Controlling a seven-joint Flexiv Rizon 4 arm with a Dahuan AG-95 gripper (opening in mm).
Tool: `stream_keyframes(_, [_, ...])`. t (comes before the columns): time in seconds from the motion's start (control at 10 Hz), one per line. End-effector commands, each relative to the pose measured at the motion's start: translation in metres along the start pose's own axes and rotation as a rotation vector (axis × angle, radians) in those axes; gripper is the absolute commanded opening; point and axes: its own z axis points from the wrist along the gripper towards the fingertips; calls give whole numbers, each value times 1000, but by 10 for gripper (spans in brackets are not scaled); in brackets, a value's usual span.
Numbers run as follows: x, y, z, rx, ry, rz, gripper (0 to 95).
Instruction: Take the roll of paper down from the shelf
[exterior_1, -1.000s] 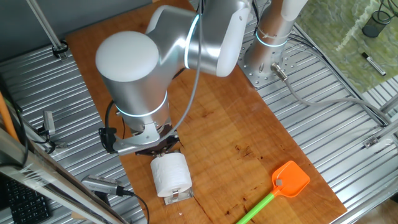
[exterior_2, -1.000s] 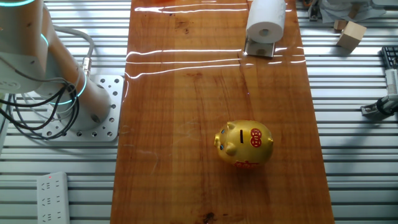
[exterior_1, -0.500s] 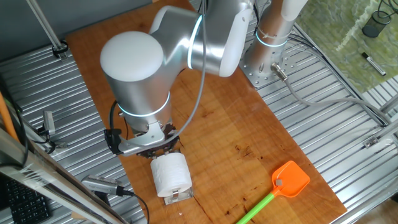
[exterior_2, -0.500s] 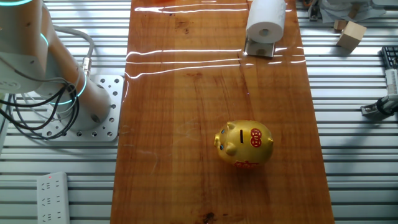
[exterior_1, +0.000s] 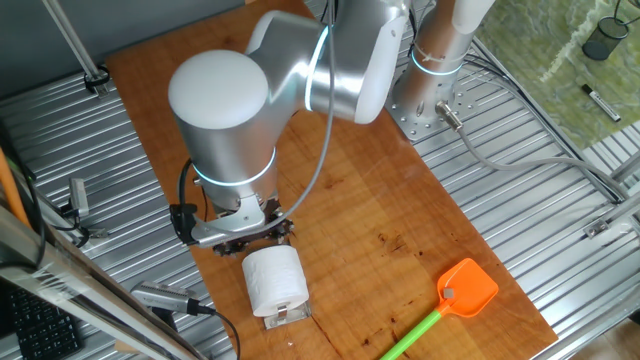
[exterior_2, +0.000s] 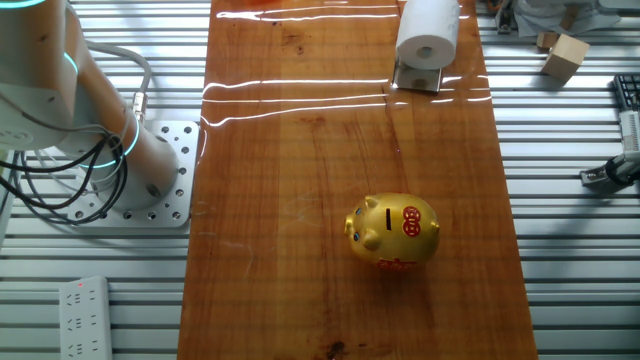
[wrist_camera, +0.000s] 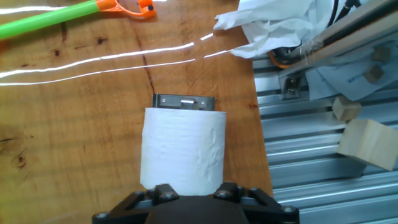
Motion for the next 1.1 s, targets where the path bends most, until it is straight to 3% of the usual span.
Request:
stream_keyframes(0.1, [2, 0, 4, 2, 0, 2, 950])
stream_keyframes(0.6, [10, 0, 15, 2, -9, -2, 950])
stream_keyframes(1.1, [12, 0, 16, -2, -10, -1, 950])
